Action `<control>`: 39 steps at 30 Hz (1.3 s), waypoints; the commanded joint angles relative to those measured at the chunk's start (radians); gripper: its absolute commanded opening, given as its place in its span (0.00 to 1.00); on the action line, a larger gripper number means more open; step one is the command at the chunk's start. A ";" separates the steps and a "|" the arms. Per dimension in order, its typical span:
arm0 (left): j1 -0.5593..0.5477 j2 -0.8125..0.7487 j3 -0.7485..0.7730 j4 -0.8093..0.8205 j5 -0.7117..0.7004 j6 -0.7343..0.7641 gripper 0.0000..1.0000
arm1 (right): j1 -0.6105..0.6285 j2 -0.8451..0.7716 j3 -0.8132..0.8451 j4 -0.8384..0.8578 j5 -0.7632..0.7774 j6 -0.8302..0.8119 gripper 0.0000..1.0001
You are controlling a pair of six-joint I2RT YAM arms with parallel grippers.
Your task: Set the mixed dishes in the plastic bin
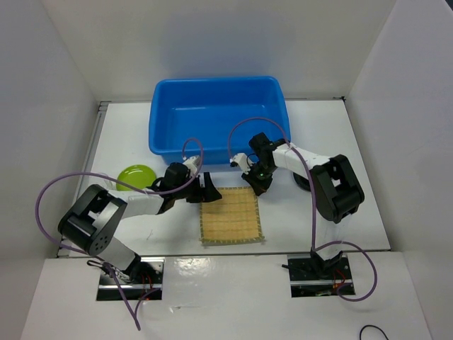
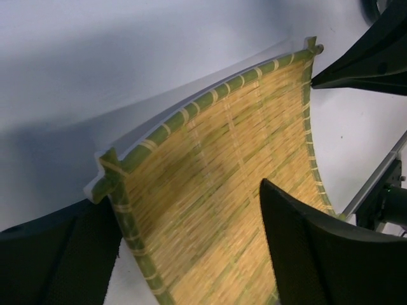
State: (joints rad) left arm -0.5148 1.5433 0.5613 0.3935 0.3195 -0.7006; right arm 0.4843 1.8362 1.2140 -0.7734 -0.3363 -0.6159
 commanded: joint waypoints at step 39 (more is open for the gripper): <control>0.097 -0.258 0.790 -0.818 0.340 0.058 0.00 | -0.983 -0.450 -0.107 -0.230 -0.311 -0.033 0.00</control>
State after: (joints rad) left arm -0.4496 1.2385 1.2041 -0.4580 0.5106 -0.6235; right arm -0.4679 1.4082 1.1141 -1.0416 -0.6445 -0.6754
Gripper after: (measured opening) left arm 0.066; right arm 0.001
